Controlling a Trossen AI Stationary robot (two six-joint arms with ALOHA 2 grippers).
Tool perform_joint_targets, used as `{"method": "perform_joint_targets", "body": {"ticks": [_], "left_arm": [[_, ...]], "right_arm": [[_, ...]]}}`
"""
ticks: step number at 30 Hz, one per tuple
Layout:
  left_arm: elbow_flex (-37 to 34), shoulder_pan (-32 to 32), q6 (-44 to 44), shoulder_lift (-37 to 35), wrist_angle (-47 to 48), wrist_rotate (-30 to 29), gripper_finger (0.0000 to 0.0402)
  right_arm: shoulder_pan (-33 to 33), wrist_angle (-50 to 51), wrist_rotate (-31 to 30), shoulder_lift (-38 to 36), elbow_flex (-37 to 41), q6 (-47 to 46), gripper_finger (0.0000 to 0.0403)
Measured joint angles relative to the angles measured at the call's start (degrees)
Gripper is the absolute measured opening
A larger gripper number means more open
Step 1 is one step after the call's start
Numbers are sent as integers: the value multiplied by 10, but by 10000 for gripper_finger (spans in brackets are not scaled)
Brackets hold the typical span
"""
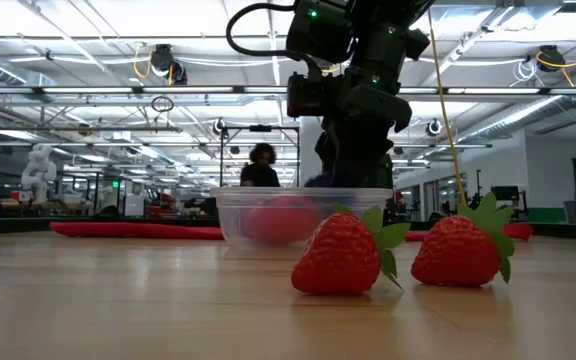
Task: Pick and placing Produce into tupperware
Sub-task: Put the violet grape in the transparent bin, then put the right red strawberry in the transparent bin
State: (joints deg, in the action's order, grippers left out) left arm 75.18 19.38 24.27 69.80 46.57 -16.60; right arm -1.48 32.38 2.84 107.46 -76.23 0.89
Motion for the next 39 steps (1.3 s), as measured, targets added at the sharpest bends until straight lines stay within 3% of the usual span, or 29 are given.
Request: {"method": "perform_joint_targets", "body": {"ticks": [12,22,31,39], "left_arm": [[0,0,0,0,0,0,296],[0,0,1,0,0,0,296],[0,0,2,0,0,0,296],[0,0,14,0,0,0,296]], "right_arm": [[0,-15,0,-4,0,19,287],[-9,-18,0,-52,0,26,286],[-82,-17,2,-100,0,-130,286],[-179,-35,3,-102,22,-152,286]]}}
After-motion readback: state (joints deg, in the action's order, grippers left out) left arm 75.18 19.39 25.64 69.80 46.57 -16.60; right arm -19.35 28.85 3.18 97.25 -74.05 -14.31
